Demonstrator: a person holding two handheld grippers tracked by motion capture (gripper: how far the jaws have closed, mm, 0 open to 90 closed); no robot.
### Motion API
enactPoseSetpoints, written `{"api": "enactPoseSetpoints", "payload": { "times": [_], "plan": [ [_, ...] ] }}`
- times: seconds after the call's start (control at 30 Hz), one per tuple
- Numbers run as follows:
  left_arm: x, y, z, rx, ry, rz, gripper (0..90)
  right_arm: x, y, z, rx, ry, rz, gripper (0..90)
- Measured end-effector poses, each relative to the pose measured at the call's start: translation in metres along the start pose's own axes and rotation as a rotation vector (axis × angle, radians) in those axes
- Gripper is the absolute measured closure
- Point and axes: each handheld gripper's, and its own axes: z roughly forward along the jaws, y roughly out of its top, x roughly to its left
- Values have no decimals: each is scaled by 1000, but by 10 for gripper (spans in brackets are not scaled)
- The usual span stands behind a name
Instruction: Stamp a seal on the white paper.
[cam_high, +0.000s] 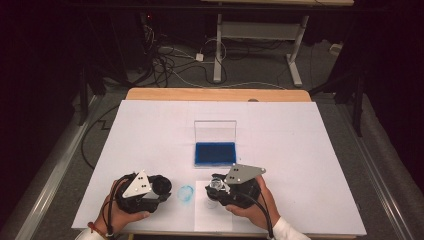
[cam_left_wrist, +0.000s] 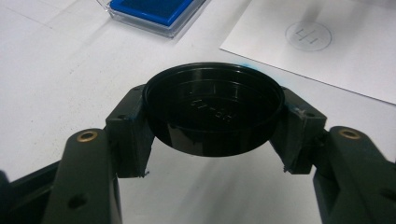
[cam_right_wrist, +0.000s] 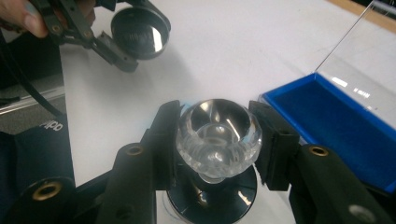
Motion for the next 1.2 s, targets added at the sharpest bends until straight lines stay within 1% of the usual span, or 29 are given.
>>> {"api": "enactPoseSetpoints", "payload": {
  "times": [0.1, 0.23, 0.33, 0.47, 0.57, 0.7, 0.77, 0.97, 1.07, 1.2],
  "plan": [
    [0, 0, -1, -1, 0, -3, 369, 1, -4, 5, 15, -3, -2, 568],
    [0, -1, -2, -3, 1, 0, 369, 2, -9, 12, 26, 10, 6, 568],
    [2, -1, -2, -3, 2, -3, 369, 5, -11, 18, 44, 21, -1, 568],
    [2, -1, -2, -3, 1, -1, 369, 8, -15, 23, 54, 21, -11, 568],
    [2, -1, -3, -4, 2, -3, 369, 8, -18, 26, 66, 24, -4, 568],
    [2, -1, -3, -7, 2, -6, 369, 10, -18, 28, 79, 39, -11, 568],
    [2, -1, -3, -6, 2, -5, 369, 11, -19, 29, 78, 38, -13, 568],
    [2, -1, -4, -5, 2, -5, 369, 10, -21, 27, 82, 41, 13, 569],
    [2, -1, -3, 0, 0, -5, 369, 11, -21, 27, 90, 34, 2, 569],
    [1, -1, -3, 1, 0, -1, 369, 9, -22, 27, 85, 48, 15, 569]
  ]
}}
